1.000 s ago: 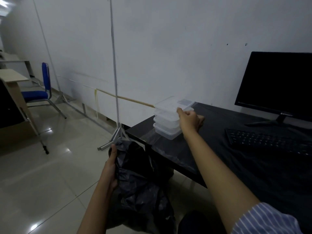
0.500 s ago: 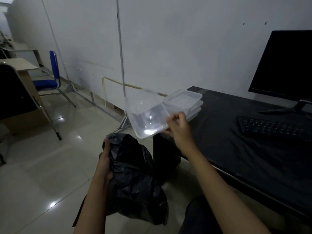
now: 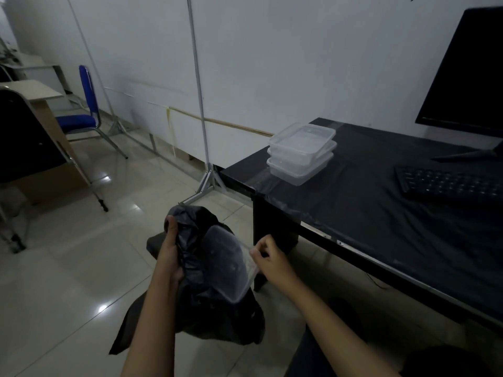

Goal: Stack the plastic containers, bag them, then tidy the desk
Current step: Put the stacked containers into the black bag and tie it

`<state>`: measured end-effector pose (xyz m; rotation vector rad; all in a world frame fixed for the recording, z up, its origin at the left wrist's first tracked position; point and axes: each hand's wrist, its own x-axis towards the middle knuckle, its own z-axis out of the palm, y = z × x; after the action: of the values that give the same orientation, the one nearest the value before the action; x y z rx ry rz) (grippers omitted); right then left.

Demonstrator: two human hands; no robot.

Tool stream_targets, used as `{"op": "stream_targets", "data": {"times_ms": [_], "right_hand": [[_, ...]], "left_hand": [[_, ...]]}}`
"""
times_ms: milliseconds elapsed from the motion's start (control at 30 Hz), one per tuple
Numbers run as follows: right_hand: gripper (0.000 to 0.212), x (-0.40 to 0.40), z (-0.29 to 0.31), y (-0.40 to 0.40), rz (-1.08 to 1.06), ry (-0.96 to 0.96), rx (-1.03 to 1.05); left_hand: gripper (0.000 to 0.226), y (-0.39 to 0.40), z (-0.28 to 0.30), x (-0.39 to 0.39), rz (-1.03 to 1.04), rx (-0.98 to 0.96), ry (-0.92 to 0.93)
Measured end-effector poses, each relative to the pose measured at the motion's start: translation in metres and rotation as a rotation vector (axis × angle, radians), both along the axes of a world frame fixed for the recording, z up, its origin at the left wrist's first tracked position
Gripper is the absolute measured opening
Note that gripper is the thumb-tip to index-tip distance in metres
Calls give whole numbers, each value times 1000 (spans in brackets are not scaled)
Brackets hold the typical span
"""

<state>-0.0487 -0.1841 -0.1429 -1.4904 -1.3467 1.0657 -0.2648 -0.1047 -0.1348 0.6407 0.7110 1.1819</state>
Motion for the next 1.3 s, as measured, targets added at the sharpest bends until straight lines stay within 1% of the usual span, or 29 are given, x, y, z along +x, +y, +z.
{"op": "stream_targets", "data": {"times_ms": [67,133,200,300,433,533,667,767,867,900,967,1033,1167,1233,1300], "right_hand": [[14,-7,-2,1,20,-31,-53],[15,-17,-3,3,-20,-47,-75],[16,-27,-4,3,-107,-32,-97],[14,-41,-5,5,-264,33,-119],[26,-51,-4,8,-410,46,-152],[12,-49,-6,9,-433,65,-189],[6,-49,-8,13,-447,74,-199],[2,-49,-8,15,-516,70,-179],[18,-42,-12,10,-593,73,-196],[19,-39,-13,8,-610,80,-202],[11,-36,-18,7,-628,125,-230],[11,-38,-22,8,-601,210,-271],[31,-55,-23,8,-431,228,-330],[39,-62,-22,8,-245,227,-382],[50,-64,-24,9,-18,162,-478]], "left_hand": [[61,-5,0,10,-16,-29,50],[63,-11,1,22,-92,-48,4],[67,-17,4,31,-137,-83,6],[72,-22,7,36,-110,-120,17],[72,-23,15,31,-91,-52,-77],[75,-18,18,22,-56,-6,-183],[80,-19,17,20,-35,-8,-225],[80,-22,16,22,-44,-1,-229],[85,-22,14,20,-62,-8,-205],[84,-22,12,18,-71,-11,-188],[80,-21,11,18,-97,-45,-154],[75,-24,12,24,-131,-71,-129],[67,-30,17,42,-155,-79,-100],[67,-30,18,44,-155,-74,-107],[70,-27,17,41,-146,-74,-134]]}}
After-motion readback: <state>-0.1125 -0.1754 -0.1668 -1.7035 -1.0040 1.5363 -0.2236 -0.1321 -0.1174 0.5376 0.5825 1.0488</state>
